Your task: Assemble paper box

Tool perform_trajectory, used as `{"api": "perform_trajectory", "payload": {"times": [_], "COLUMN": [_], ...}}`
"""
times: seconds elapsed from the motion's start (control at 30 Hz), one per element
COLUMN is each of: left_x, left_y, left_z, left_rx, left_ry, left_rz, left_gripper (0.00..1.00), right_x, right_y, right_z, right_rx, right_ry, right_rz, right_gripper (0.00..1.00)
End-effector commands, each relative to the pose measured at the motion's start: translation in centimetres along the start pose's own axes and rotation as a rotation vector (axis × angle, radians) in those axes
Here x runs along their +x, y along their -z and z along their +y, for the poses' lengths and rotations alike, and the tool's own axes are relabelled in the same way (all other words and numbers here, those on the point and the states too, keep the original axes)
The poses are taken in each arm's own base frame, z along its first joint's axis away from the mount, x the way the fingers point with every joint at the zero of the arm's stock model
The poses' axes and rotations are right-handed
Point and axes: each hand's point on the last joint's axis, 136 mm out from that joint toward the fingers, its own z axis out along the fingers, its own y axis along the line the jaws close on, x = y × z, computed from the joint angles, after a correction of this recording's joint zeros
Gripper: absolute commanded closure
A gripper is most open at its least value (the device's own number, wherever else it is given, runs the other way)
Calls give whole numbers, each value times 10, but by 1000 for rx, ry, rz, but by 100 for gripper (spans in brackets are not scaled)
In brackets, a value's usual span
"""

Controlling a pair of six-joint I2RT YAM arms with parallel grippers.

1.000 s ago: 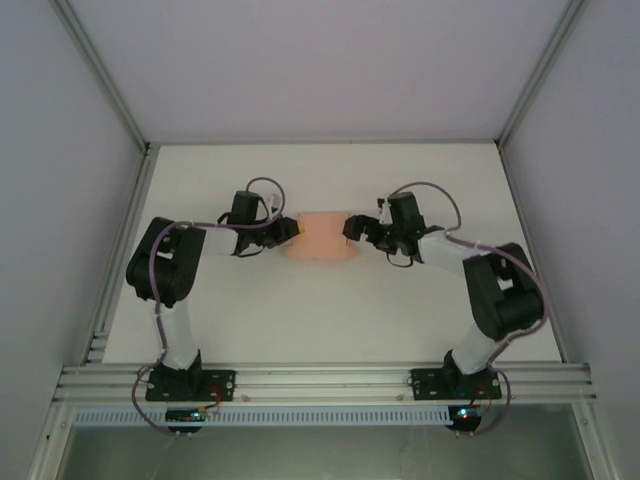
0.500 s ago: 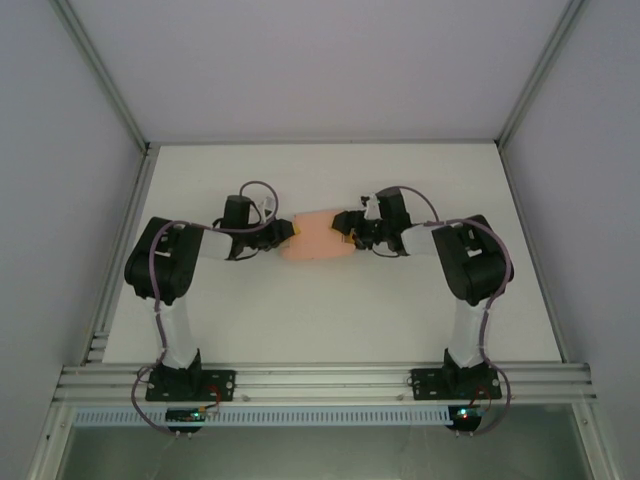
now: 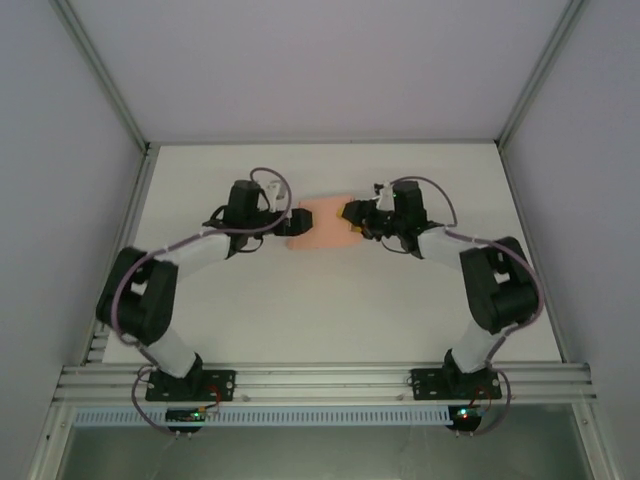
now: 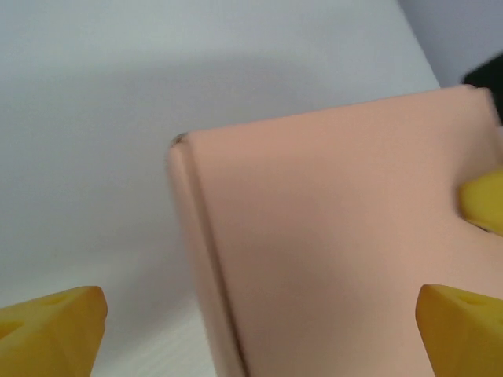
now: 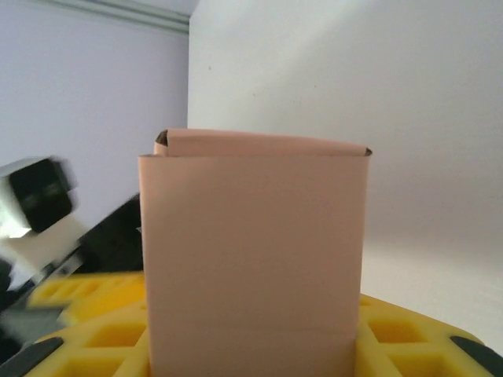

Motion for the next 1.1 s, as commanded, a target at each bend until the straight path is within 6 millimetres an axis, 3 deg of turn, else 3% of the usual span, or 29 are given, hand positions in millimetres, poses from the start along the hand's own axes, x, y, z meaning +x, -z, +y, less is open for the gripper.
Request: {"api": "perform_trajectory", "payload": {"times": [0.0,0.1,0.17,0.33,0.43,0.57,0.73,0.8,1.07], "left_x": [-13,5,19,29,21,4,4,-3,-1], "left_y": [24,36,41,36,29,20,6,3,6], "left_z": [-32,-77,-96,-108,-106,-108,-108,-108,-115], "left_rx": [-84,-41,-39,-146,-240,-319,-361,-392,-350], "left_ry": [-439,-770,-968,-1232,-1290,-1309,-1381,-1376,-1365], "left_rz": [-56,-29,-19,-40,-46,-93,-84,-115,-137], "left_gripper": [0,0,0,0,0,7,18,28,49], "right_x": [3,7,9,16,21,27,28,26,34], "right_y": [28,55,70,94,94,92,89,88,91], "right_z": [-5,-6,3,14,21,23,31,32,32], "right_rx": [108,203,213,221,163,171,129,127,140], "right_ry": [-94,-218,-297,-517,-606,-613,-634,-627,-625], "right_rz": [-11,5,38,99,162,204,229,227,264], "right_gripper": [56,57,59,60,75,72,69,68,56]}}
